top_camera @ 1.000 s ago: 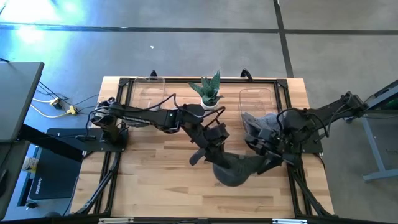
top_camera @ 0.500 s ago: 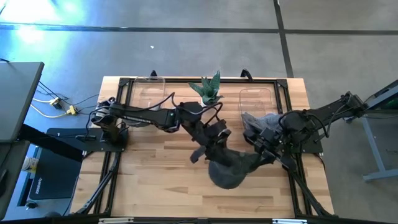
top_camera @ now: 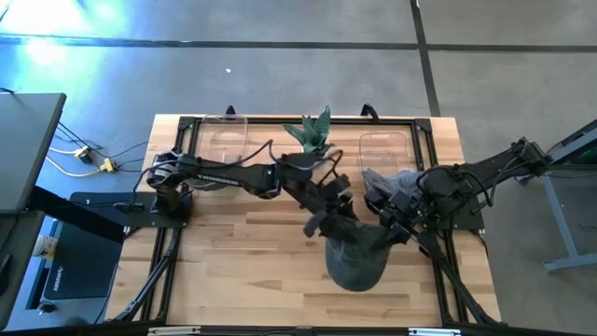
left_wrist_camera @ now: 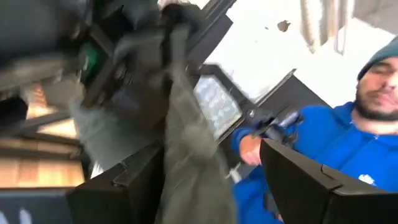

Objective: Pick & Place hat
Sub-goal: Put the green cap into the left bin

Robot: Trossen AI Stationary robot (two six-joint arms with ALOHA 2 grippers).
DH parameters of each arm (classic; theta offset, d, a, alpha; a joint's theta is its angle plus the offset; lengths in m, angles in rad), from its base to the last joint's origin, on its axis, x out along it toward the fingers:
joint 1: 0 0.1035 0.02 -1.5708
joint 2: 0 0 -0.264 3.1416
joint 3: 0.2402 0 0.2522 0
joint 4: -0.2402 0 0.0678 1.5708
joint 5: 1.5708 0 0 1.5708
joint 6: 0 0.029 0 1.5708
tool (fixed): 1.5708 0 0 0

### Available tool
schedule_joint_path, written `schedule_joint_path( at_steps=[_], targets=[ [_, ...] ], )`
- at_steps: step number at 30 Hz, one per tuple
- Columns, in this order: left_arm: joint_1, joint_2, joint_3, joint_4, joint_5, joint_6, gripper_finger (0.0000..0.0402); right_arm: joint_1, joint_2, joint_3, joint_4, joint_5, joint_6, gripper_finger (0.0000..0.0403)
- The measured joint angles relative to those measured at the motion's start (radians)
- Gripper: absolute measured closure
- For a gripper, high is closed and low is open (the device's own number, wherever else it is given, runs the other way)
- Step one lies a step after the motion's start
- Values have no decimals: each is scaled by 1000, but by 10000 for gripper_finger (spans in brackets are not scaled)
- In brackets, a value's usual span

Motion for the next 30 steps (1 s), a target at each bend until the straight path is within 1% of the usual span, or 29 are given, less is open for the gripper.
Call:
schedule_joint_path(
  at_steps=[2,5,10,18,22,24,27,30],
  targets=[
    [-1,7,-3,-8,6,-7,161,0,0,0,-1,0,0,397],
    [-2,13,-8,-4,-15,-29,184,0,0,0,-4,0,-5,399],
    [-2,8,-4,8,-18,-30,236,0,0,0,-3,0,1,393],
    [-1,8,-4,30,-18,-26,318,0,0,0,-3,0,0,398],
    [-1,8,-4,31,-20,21,372,0,0,0,-2,10,7,382],
    [-1,8,-4,31,-21,58,393,0,0,0,-2,42,48,370],
    [-1,-3,-5,13,-17,92,391,-3,0,0,-1,76,88,343],
    [-1,-43,-6,-73,1,149,398,-5,-9,0,-1,79,90,310]
  ],
)
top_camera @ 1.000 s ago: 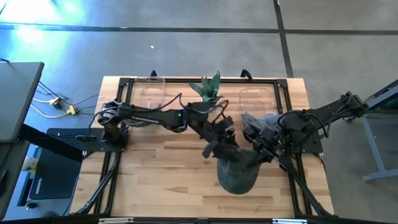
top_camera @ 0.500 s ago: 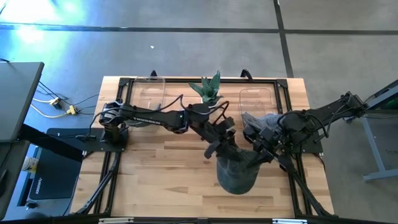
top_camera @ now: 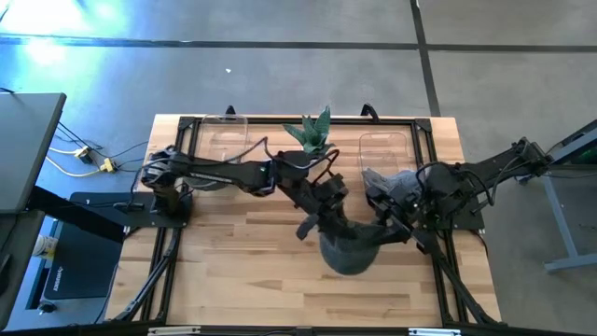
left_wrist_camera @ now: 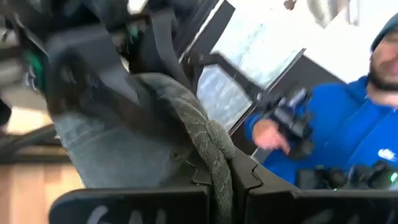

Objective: Pick & Place hat
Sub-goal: Put the green cap into the left bin

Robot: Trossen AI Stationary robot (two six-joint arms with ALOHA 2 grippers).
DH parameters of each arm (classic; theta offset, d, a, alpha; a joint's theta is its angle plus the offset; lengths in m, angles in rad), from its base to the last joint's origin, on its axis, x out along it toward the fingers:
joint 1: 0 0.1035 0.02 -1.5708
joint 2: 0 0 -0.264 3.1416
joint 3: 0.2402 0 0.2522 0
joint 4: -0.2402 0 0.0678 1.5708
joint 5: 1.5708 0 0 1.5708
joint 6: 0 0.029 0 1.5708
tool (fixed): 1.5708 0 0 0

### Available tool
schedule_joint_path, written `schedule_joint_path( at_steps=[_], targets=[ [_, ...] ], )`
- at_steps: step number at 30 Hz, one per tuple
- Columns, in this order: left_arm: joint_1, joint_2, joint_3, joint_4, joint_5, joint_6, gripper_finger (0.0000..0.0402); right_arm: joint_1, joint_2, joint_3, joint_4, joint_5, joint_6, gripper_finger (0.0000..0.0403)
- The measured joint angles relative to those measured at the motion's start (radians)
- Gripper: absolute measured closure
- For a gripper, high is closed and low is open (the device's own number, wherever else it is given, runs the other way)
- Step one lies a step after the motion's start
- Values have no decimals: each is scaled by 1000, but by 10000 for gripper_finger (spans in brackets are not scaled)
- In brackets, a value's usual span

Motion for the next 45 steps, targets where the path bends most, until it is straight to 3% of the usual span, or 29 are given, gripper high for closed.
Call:
schedule_joint_path(
  at_steps=[4,10,17,22,24,28,34,40,45],
  targets=[
    [0,-86,1,-221,-43,116,398,1,-31,0,26,12,-28,282],
    [11,-233,4,-523,-159,269,400,21,-55,0,162,56,-107,275],
    [95,-431,-1,-1018,-414,413,401,20,-42,0,155,144,-143,275],
    [228,-543,0,-1173,-529,519,401,20,-35,0,134,271,-212,275],
    [299,-575,3,-1143,-543,565,401,19,-34,0,135,323,-250,275],
    [473,-615,2,-1184,-501,698,401,-17,-35,0,140,429,-276,275],
    [767,-642,-90,-1228,-480,966,401,-137,-35,0,151,437,-205,275],
    [1035,-642,-324,-1162,-280,1152,401,-246,-36,0,187,438,-111,275],
    [1156,-642,-534,-1024,-163,1216,401,-283,-36,0,195,436,-61,275]
  ],
)
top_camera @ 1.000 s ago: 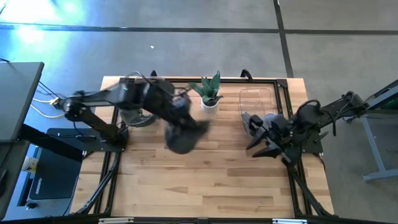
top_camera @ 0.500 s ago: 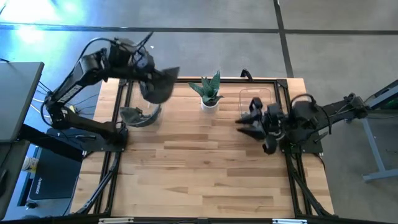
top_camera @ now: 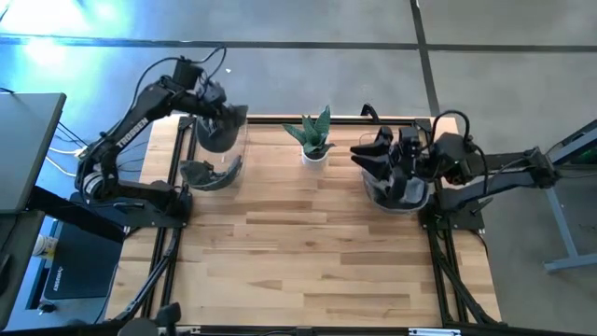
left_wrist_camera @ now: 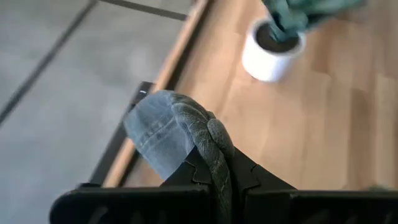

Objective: Pick & Place hat
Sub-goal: Put the green cap into the left bin

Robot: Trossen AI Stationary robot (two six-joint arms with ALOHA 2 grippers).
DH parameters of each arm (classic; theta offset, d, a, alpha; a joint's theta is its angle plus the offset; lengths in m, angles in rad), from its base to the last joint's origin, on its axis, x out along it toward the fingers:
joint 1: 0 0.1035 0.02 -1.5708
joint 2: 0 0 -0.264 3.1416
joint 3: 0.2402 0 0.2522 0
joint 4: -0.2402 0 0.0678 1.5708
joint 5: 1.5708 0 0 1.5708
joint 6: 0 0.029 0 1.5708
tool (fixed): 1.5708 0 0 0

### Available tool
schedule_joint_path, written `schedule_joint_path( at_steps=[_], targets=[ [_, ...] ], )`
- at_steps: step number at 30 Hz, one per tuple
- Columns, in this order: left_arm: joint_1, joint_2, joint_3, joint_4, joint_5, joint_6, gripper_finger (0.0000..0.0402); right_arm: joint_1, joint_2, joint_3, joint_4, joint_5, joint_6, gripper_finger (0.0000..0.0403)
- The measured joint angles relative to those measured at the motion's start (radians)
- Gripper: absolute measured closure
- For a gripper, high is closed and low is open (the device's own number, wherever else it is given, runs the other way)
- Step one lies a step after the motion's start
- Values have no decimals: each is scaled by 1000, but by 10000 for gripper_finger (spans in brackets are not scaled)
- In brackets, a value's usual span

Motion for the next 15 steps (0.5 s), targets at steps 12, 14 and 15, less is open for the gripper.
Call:
schedule_joint_path(
  at_steps=[12,14,15],
  targets=[
    [16,-24,-103,-221,140,176,401,-84,0,0,-2,-1,-24,275],
    [16,-26,-102,-265,112,178,399,-105,0,0,-5,-22,-24,275],
    [16,-25,-102,-287,101,172,397,-115,2,0,-6,-29,-24,275]
  ],
)
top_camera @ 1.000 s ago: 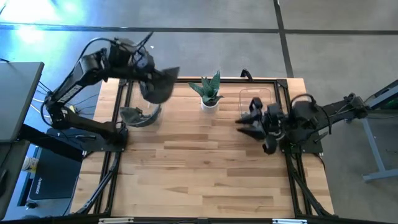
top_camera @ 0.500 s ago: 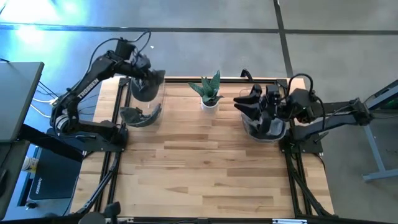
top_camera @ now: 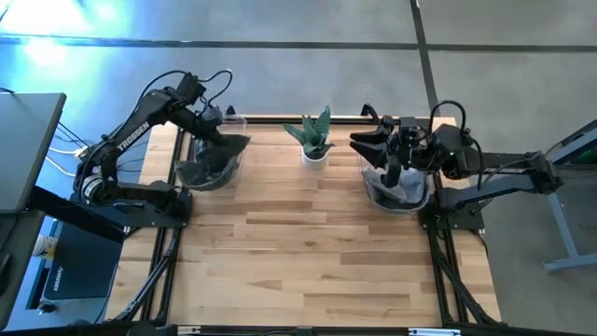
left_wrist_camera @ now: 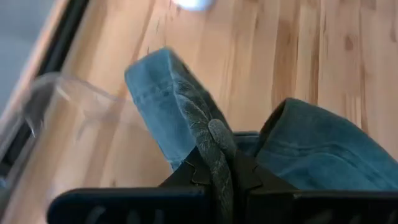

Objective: Pick & Place hat
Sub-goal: Put the green cap into the left bin, then adjust the caps in the left bin

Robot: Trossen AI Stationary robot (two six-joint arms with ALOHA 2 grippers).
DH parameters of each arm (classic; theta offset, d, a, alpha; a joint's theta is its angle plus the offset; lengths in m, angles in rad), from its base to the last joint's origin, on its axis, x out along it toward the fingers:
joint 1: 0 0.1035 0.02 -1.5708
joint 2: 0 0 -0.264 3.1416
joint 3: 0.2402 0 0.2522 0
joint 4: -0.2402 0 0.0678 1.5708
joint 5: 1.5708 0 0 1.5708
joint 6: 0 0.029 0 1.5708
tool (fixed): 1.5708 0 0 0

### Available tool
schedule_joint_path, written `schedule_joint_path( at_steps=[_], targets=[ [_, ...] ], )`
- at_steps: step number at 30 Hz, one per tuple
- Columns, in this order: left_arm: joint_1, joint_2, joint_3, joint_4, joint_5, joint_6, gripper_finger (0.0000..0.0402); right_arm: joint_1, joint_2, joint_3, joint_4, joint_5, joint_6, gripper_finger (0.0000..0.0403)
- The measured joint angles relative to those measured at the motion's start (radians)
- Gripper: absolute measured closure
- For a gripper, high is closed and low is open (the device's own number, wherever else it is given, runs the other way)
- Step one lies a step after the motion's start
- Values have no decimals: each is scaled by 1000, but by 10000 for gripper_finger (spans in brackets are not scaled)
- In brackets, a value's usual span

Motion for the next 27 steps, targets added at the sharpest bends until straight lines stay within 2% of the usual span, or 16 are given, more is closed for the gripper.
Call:
schedule_joint_path(
  at_steps=[3,8,13,16,18,21,24,27],
  targets=[
    [0,0,0,-41,-19,-17,375,-30,8,0,-2,-22,0,275],
    [0,-24,0,-74,-4,-28,291,-76,27,0,-2,-75,18,275],
    [0,-56,0,-48,93,-78,214,-94,46,0,-2,-126,44,275],
    [0,-56,0,2,61,-127,190,-94,58,0,-1,-138,44,275],
    [0,-49,0,43,22,-178,186,-93,64,0,-1,-139,44,275],
    [0,-41,0,65,23,-201,199,-93,65,0,-1,-147,45,275],
    [-1,-41,1,76,30,-202,242,-93,65,0,-1,-148,48,275],
    [0,-41,1,95,46,-202,310,-92,65,0,-1,-149,60,275]
  ],
)
